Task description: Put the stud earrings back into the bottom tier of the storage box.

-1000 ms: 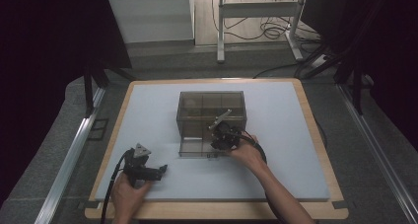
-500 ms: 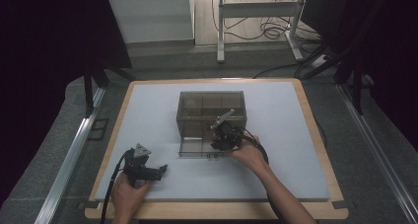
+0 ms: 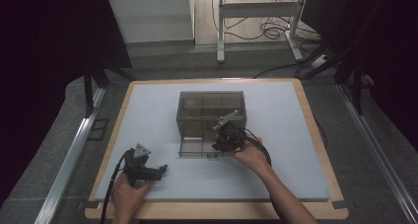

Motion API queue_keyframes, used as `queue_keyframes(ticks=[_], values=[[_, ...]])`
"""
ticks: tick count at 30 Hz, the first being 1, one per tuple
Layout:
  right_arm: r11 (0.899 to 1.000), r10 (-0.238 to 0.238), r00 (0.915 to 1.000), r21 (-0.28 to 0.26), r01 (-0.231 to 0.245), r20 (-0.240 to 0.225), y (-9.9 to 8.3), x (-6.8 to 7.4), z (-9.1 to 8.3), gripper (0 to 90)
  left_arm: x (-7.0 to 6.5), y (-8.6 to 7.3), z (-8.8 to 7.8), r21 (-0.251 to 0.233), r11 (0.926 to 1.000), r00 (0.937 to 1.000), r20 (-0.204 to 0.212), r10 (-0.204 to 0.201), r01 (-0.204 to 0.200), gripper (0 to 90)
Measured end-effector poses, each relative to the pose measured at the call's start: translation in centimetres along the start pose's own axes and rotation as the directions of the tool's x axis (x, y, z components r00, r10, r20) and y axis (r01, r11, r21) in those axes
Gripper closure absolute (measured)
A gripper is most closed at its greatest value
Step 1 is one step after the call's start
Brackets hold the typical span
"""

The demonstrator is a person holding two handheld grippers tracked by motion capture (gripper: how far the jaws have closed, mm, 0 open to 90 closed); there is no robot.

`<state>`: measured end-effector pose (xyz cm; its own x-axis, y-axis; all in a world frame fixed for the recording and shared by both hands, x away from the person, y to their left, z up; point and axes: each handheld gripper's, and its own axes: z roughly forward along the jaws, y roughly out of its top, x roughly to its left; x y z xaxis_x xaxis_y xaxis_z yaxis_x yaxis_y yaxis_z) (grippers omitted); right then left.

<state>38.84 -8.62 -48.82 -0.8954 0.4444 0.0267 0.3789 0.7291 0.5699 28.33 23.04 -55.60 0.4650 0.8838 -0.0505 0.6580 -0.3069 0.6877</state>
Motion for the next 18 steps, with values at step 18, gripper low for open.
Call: queue_keyframes(ticks=[18], values=[[0.999, -0.029, 0.9996, -0.025, 0.029, -0.002, -0.6, 0.9, -1.4, 62.6, 0.0, 0.0, 0.0, 0.000, 1.0000, 1.0000, -0.001, 0.002, -0.002, 0.0]])
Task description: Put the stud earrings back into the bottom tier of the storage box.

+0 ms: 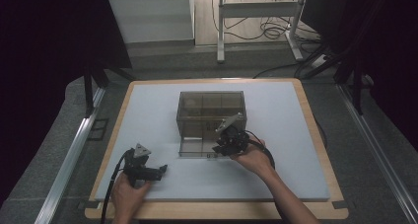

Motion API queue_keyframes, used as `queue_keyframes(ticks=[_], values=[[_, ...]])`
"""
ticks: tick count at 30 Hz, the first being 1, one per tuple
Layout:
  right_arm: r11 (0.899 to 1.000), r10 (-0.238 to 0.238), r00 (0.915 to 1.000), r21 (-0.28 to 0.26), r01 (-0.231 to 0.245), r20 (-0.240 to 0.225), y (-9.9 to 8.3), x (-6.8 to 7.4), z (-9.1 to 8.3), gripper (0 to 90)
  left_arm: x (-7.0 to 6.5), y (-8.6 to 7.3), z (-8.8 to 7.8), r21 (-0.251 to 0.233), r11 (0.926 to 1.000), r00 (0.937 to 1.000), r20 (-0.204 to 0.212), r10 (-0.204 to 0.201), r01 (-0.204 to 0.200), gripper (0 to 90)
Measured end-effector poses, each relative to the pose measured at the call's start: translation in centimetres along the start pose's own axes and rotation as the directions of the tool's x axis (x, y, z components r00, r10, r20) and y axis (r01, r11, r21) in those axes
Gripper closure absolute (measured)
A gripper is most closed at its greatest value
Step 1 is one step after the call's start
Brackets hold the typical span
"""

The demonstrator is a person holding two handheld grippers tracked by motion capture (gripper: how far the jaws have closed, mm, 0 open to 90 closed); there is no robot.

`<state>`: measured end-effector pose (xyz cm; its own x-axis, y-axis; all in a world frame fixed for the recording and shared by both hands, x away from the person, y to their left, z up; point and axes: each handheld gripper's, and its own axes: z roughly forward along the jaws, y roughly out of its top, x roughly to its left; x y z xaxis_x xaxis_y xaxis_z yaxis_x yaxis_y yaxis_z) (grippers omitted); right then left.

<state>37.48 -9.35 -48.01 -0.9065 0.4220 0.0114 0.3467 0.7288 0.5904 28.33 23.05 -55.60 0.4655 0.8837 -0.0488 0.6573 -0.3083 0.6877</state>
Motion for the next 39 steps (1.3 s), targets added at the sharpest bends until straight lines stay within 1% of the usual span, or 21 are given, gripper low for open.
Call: queue_keyframes(ticks=[3, 11, 17, 20, 23, 29, 33, 35, 39], values=[[1.000, -0.006, 1.0000, -0.005, 0.006, 0.004, -0.2, 0.3, -0.2, 59.0, 0.0, 0.0, 0.0, 0.000, 1.0000, 1.0000, 0.000, 0.004, -0.004, 0.0], [1.000, -0.018, 0.9997, -0.015, 0.018, 0.015, -0.7, 0.8, -1.1, 53.5, 0.0, 0.0, 0.0, 0.000, 1.0000, 1.0000, 0.000, 0.002, -0.002, 0.0], [1.000, -0.018, 0.9997, -0.025, 0.018, 0.017, -1.4, 1.4, -1.6, 49.5, 0.0, 0.0, 0.0, -0.001, 1.0000, 1.0000, 0.000, 0.000, 0.000, 0.0], [0.999, -0.024, 0.9995, -0.033, 0.025, 0.019, -1.8, 1.6, -1.8, 45.9, 0.0, 0.0, 0.0, -0.004, 1.0000, 1.0000, -0.001, -0.003, 0.003, 0.0], [0.999, -0.021, 0.9996, -0.038, 0.021, 0.017, -2.1, 1.8, -2.1, 42.2, 0.0, 0.0, 0.0, -0.006, 1.0000, 1.0000, 0.000, -0.005, 0.005, 0.0], [0.999, -0.027, 0.9995, -0.046, 0.028, 0.016, -2.9, 2.1, -2.5, 36.0, -0.1, 0.0, 0.0, -0.004, 1.0000, 1.0000, 0.000, -0.006, 0.006, 0.0], [0.998, -0.035, 0.9991, -0.048, 0.036, 0.025, -3.5, 2.5, -2.8, 32.8, 0.0, 0.0, 0.0, -0.003, 1.0000, 1.0000, 0.000, -0.005, 0.005, 0.0], [0.998, -0.046, 0.9984, -0.047, 0.047, 0.033, -3.9, 2.6, -2.8, 31.9, 0.0, 0.0, 0.0, -0.004, 1.0000, 1.0000, 0.000, -0.006, 0.006, 0.0], [0.998, -0.041, 0.9985, -0.056, 0.043, 0.035, -4.7, 2.9, -2.9, 29.5, 0.0, 0.0, 0.0, -0.001, 1.0000, 1.0000, 0.001, -0.002, 0.002, 0.0]])
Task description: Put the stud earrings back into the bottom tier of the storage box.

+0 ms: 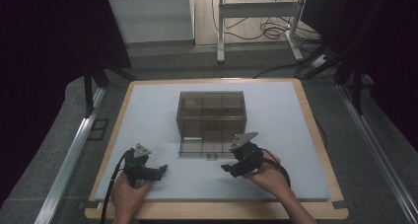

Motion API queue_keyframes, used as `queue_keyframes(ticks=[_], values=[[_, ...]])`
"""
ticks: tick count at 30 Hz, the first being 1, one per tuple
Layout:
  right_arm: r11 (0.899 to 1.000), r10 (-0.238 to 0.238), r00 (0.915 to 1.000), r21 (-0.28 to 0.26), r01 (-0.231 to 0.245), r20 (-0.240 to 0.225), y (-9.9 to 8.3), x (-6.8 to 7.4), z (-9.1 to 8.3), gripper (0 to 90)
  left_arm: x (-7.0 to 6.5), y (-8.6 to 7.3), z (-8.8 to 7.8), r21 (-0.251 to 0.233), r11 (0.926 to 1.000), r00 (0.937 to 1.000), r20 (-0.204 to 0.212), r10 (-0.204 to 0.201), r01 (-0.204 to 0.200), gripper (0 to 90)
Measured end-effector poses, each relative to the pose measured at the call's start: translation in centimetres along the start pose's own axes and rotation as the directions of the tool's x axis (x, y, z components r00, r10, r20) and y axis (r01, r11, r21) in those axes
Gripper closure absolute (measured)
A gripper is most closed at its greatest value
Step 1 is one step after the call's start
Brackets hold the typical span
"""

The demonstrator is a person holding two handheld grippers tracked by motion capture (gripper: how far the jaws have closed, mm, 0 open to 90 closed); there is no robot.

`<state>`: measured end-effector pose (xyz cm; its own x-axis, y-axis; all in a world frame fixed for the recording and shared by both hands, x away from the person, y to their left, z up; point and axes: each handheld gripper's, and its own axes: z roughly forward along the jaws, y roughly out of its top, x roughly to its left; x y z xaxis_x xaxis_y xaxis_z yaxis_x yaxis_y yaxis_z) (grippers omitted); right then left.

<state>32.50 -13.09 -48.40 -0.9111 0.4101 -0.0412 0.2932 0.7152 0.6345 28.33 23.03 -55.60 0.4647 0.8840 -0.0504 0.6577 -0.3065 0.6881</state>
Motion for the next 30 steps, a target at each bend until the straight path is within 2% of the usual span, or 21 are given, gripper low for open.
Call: queue_keyframes(ticks=[10, 19, 24, 30], values=[[1.000, -0.006, 0.9999, -0.013, 0.006, 0.010, -2.5, 1.0, 0.2, 24.8, 0.0, 0.0, 0.0, 0.000, 1.0000, 1.0000, -0.001, 0.001, -0.001, 0.0], [0.999, 0.028, 0.9992, -0.017, -0.028, 0.028, -5.2, 1.4, 0.3, 22.9, 0.0, 0.0, 0.0, -0.004, 1.0000, 1.0000, -0.001, -0.003, 0.003, 0.0], [0.998, 0.045, 0.9981, -0.036, -0.044, 0.042, -6.5, 1.2, 0.4, 22.8, 0.0, 0.0, 0.0, -0.005, 1.0000, 1.0000, -0.001, -0.004, 0.004, 0.0], [0.993, 0.067, 0.9971, -0.099, -0.063, 0.036, -7.5, 1.1, 0.3, 21.7, 0.0, 0.0, 0.0, -0.005, 1.0000, 1.0000, -0.001, -0.005, 0.005, 0.0]])
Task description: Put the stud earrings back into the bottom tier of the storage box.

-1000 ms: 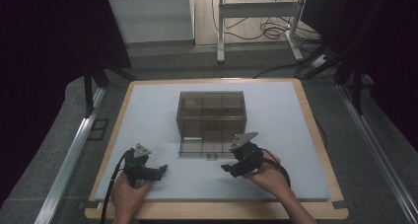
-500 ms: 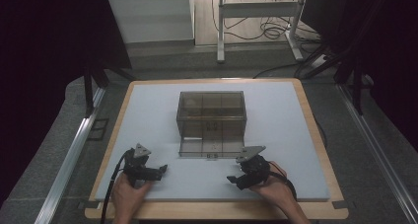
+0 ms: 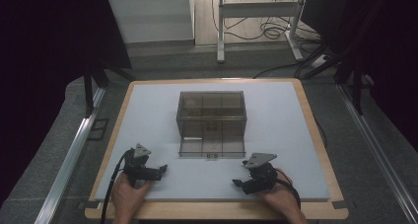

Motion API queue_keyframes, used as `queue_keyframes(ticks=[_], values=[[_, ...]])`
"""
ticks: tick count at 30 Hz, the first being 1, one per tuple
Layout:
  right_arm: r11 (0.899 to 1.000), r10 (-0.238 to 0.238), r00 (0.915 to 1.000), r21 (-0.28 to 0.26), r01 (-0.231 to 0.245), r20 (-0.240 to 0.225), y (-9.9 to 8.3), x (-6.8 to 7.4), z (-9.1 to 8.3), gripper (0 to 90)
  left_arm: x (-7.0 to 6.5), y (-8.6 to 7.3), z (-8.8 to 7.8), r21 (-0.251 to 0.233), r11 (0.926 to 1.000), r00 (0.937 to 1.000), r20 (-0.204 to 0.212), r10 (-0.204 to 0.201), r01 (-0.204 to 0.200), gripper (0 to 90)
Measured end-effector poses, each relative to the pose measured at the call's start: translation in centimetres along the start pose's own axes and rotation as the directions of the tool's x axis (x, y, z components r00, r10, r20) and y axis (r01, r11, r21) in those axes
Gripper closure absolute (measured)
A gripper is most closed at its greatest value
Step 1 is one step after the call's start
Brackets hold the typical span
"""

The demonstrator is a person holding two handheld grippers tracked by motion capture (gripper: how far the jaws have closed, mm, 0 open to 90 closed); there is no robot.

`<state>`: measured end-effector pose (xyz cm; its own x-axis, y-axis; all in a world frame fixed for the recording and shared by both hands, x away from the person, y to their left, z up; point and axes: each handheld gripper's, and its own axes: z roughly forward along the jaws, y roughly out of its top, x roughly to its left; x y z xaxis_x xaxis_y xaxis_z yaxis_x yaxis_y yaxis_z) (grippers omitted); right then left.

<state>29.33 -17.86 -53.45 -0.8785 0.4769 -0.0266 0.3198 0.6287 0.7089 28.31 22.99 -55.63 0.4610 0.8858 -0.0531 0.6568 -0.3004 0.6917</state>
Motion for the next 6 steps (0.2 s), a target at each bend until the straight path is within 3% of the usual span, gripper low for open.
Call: queue_keyframes(ticks=[6], values=[[1.000, 0.000, 1.0000, -0.013, 0.000, -0.001, -0.23, 0.07, 0.03, 20.7, 0.00, -0.01, 0.00, 0.000, 1.0000, 1.0000, 0.000, 0.000, 0.000, 0.0]])
